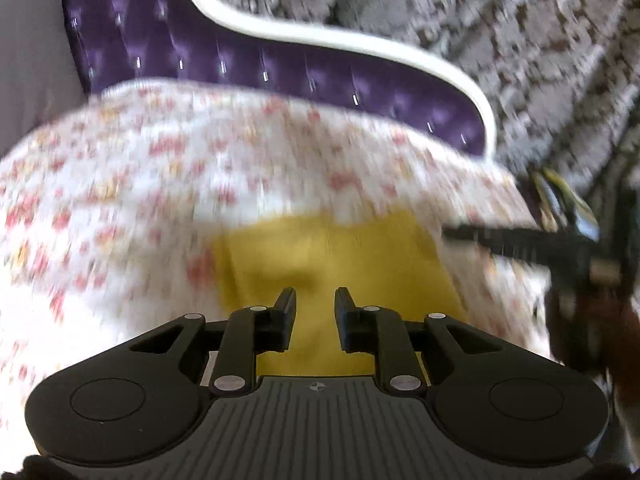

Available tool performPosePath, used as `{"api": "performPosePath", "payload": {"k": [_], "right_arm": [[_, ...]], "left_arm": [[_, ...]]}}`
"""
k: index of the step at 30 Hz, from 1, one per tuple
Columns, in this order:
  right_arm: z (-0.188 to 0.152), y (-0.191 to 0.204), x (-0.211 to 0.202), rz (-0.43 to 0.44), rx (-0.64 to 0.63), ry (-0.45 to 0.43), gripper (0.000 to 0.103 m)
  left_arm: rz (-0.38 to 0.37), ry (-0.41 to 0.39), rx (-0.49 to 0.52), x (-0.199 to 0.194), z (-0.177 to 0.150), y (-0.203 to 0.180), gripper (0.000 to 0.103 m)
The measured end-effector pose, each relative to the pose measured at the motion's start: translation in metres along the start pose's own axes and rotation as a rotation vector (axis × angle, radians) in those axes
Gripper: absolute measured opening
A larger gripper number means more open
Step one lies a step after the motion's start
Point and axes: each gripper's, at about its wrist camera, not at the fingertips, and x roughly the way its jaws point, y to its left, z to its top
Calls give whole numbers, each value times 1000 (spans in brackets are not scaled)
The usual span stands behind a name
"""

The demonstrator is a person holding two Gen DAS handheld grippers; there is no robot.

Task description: Fold small clothes

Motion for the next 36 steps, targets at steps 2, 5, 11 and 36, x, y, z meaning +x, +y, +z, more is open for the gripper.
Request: {"api": "performPosePath", "payload": {"k": [2, 5, 11, 36], "right_arm": [[-3, 9, 10, -40, -52, 2, 41], [-8, 14, 24, -65, -84, 2, 35], [-26, 26, 49, -76, -152, 37, 37], [17, 29, 118, 314, -128, 207, 42]], "left_arm": [[11, -21, 21, 19, 7, -13, 21], [42, -30, 42, 50, 14, -23, 21], [110, 12, 77, 78, -4, -13, 21], [153, -73, 46, 68, -30, 5, 39]]}}
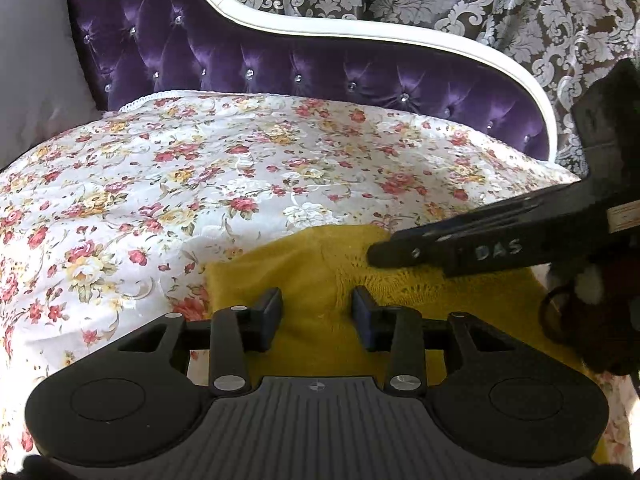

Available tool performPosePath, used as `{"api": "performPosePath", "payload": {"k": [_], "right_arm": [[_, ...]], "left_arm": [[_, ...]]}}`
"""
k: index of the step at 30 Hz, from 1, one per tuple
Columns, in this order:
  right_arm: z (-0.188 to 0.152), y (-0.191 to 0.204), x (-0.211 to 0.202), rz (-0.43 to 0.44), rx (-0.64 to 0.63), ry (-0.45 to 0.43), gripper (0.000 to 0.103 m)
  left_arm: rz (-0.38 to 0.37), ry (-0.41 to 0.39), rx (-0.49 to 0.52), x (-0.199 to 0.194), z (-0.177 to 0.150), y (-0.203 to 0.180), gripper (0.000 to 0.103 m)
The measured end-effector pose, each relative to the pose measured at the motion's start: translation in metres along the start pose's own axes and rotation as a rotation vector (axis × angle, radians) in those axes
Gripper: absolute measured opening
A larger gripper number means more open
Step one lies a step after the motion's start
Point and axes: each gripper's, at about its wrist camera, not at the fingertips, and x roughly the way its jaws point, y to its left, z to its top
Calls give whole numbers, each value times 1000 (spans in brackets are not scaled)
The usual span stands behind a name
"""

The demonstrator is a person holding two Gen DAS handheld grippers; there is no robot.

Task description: Fold small clothes

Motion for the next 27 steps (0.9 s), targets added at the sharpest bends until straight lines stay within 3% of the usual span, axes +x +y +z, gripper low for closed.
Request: {"api": "performPosePath", "payload": {"k": [1, 3, 7, 11, 12, 14, 15, 16, 17, 20, 21, 23, 27], "right_arm": [[0, -1, 0, 5, 5, 0, 35], [-1, 1, -3, 13, -3, -9, 9], [4, 29, -12, -43, -171, -111, 9], [8, 23, 11, -100, -146, -63, 10], [6, 22, 12, -101, -137, -66, 13], [5, 22, 1, -120, -118, -110, 33], [5, 23, -8, -123, -104, -137, 61], [4, 23, -16, -118, -87, -162, 81], [4, 23, -26, -112, -69, -187, 87], [0, 30, -53, -125, -23, -243, 89], [-4, 33, -63, -145, -9, -256, 93], [-8, 36, -74, -176, 17, -271, 102], [-26, 41, -99, -217, 84, -282, 103]], "left_arm": [[1, 0, 1, 0, 0, -1, 39], [-3, 2, -4, 0, 0, 0, 39], [-6, 4, -29, 0, 1, 2, 39], [14, 18, -43, 3, 4, 1, 43], [15, 26, -55, 3, 5, 2, 43], [20, 46, -79, 3, 8, 2, 45], [28, 59, -89, 2, 10, 1, 47], [35, 70, -94, 1, 12, 0, 49], [41, 81, -94, 0, 13, -3, 51], [23, 99, -80, -7, 14, -11, 70], [23, 97, -79, -10, 13, -13, 76], [45, 93, -67, -18, 10, -20, 82], [72, 84, -75, -34, 4, -29, 96]]}}
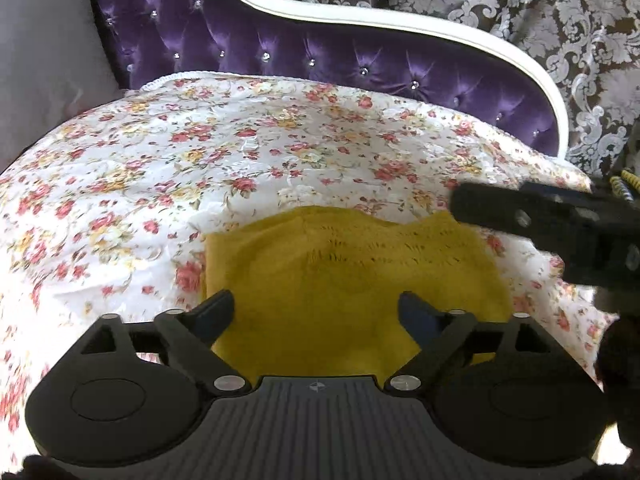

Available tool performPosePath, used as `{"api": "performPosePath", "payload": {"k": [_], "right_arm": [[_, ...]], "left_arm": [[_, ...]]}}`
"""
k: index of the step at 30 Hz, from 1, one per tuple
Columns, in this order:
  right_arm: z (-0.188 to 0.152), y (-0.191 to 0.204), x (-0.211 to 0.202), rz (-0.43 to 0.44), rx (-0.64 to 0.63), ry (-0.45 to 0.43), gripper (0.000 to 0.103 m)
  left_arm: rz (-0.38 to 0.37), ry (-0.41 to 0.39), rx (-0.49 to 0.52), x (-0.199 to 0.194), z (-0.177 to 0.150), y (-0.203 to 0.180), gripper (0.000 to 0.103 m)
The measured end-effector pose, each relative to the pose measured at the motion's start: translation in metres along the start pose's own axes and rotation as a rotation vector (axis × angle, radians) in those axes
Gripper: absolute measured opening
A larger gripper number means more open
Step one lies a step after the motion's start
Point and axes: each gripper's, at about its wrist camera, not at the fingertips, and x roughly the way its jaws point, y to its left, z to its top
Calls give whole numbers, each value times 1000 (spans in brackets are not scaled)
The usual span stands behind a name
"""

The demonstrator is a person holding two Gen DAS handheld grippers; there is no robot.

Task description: Fold small clothes

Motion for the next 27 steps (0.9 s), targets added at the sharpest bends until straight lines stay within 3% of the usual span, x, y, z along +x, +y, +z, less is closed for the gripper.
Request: {"api": "performPosePath", "payload": {"k": [9, 16, 21, 27], "right_arm": [[-35, 13, -50, -70, 64, 56, 103], [-52, 27, -87, -96, 100, 75, 102], [-66, 38, -109, -124, 114, 73, 102], [-79, 56, -130, -209, 72, 48, 102]], "left_arm": [[33, -36, -16, -46, -15, -12, 96], [219, -91, 81, -88, -29, -34, 95], [251, -121, 43, -115, -41, -36, 96], [224, -110, 25, -131, -55, -41, 96]]}}
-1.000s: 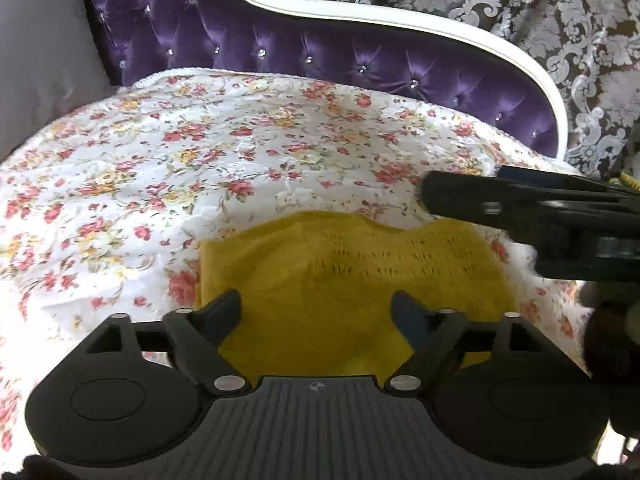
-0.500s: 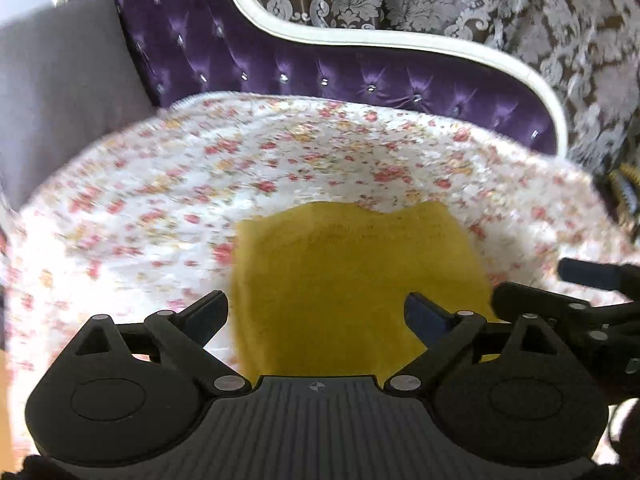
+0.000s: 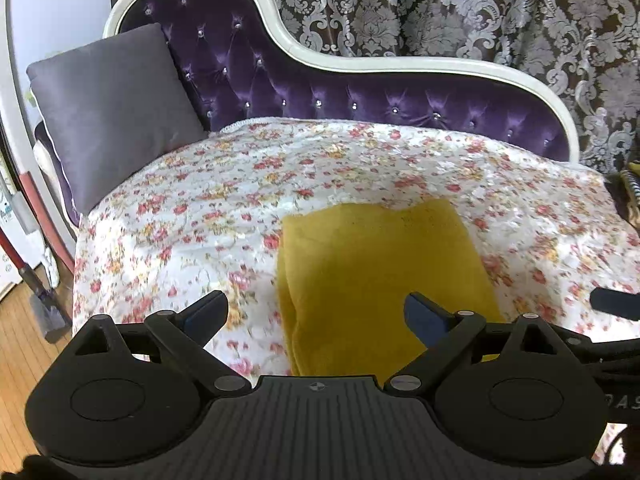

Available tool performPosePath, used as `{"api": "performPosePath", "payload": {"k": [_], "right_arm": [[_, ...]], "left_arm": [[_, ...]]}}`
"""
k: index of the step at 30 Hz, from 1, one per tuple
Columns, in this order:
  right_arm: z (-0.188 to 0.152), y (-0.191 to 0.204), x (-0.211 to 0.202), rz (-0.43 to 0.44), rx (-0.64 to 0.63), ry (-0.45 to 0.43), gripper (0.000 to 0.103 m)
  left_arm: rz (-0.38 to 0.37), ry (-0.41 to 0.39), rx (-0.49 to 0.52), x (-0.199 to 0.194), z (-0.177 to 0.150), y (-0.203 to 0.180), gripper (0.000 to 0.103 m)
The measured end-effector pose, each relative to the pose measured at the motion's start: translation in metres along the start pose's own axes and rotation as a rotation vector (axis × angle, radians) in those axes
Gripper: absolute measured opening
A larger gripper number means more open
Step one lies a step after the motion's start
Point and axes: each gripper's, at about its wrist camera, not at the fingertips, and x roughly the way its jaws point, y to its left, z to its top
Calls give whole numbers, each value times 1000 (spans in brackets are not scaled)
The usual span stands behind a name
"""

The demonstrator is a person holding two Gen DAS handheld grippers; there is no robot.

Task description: Fold small clothes

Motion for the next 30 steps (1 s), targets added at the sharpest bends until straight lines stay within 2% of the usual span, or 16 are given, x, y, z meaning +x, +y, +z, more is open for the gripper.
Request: {"api": "performPosePath", "payload": {"k": [3, 6, 12, 17, 30], "right_arm": [[-8, 8, -12, -59, -23, -37, 102], [-9, 12, -19, -114, -6, -26, 102], [-8, 6, -16, -25, 55, 56, 102], [-17, 13, -16, -12, 53, 87, 102], [-21, 16, -13, -11, 53, 113, 102]], "left_arm": [[-17, 21, -8, -4, -8, -2, 96], [-42, 53, -23, -6, -13, -2, 96], [-36, 100, -27, -7, -27, -1, 96], [-5, 123, -2, -6, -33, -2, 95], [-2, 157, -13, -2, -38, 0, 95]]}}
